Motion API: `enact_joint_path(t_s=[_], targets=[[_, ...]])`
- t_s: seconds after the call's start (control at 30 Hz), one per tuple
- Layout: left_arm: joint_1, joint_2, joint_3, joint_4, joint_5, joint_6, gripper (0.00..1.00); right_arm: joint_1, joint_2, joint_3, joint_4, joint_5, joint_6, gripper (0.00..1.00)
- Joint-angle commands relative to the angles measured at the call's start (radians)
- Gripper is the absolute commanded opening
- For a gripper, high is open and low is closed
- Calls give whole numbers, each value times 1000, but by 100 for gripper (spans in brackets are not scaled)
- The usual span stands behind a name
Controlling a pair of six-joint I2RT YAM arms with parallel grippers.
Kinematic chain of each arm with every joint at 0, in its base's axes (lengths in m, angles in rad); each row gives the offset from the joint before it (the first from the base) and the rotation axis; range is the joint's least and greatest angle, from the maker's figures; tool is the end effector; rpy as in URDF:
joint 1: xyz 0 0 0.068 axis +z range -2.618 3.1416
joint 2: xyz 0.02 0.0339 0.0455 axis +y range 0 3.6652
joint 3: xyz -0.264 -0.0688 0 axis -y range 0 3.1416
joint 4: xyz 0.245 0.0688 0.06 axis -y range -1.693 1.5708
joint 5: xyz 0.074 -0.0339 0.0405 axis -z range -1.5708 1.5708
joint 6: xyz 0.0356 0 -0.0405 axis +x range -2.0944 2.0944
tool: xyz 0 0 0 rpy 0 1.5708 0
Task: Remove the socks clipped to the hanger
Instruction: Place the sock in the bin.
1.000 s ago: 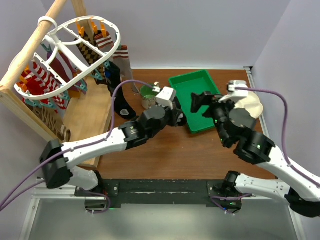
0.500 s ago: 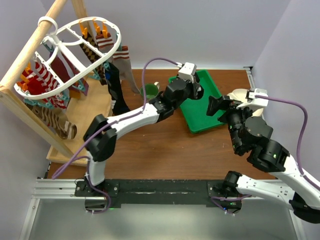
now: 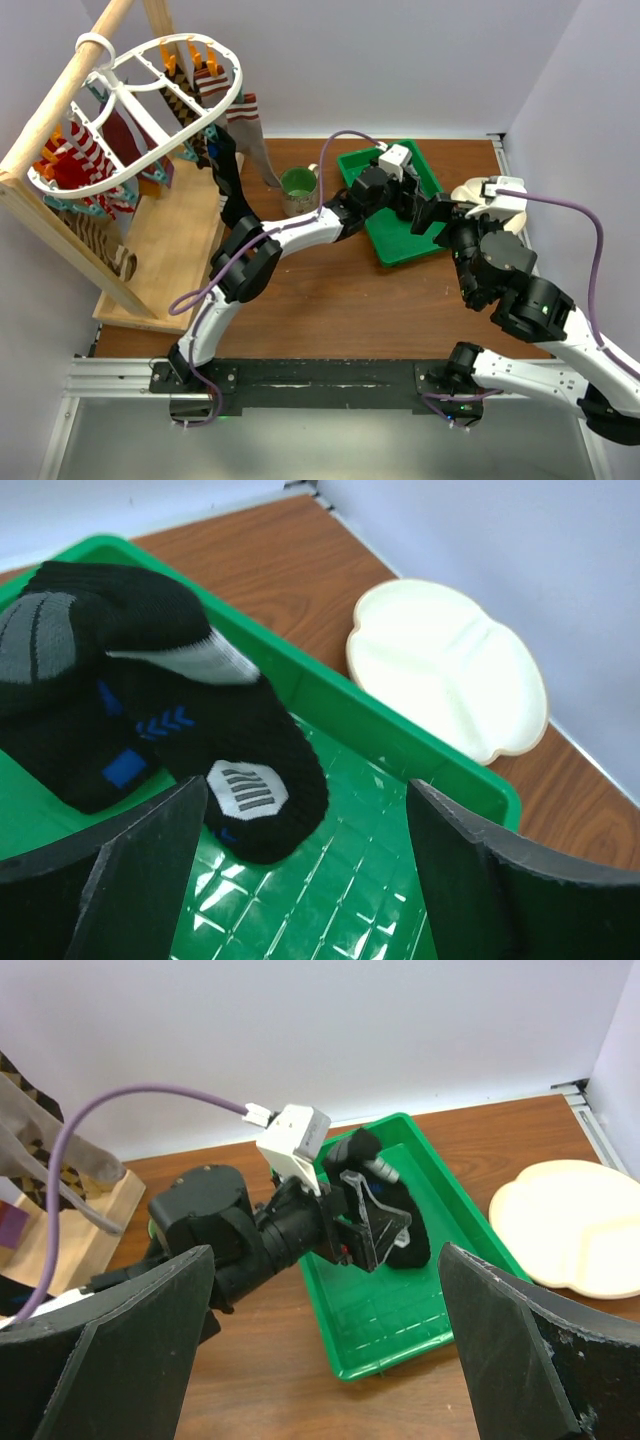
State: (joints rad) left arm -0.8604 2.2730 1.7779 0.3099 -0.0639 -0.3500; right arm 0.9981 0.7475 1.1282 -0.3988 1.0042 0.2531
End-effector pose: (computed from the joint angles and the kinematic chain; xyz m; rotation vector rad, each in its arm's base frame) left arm 0.3553 -0.4096 0.2313 0.4148 1.7820 -0.8156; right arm 0.0928 0.0885 0.4380 0.1927 1.5716 0.1812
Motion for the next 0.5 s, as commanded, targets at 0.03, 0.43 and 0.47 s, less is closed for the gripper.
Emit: enact_joint_path(t_s=[0.03,0.43,0.47], targets=[[6,-113,5,86,15,25,87,0,13,28,14,7,-23,98],[3,-360,-332,103,-30,-38,86,-1,73,35,57,-116,0,98],[3,-424,-415,92,-43,-50,85,-1,81,33,67,-136,11,99]])
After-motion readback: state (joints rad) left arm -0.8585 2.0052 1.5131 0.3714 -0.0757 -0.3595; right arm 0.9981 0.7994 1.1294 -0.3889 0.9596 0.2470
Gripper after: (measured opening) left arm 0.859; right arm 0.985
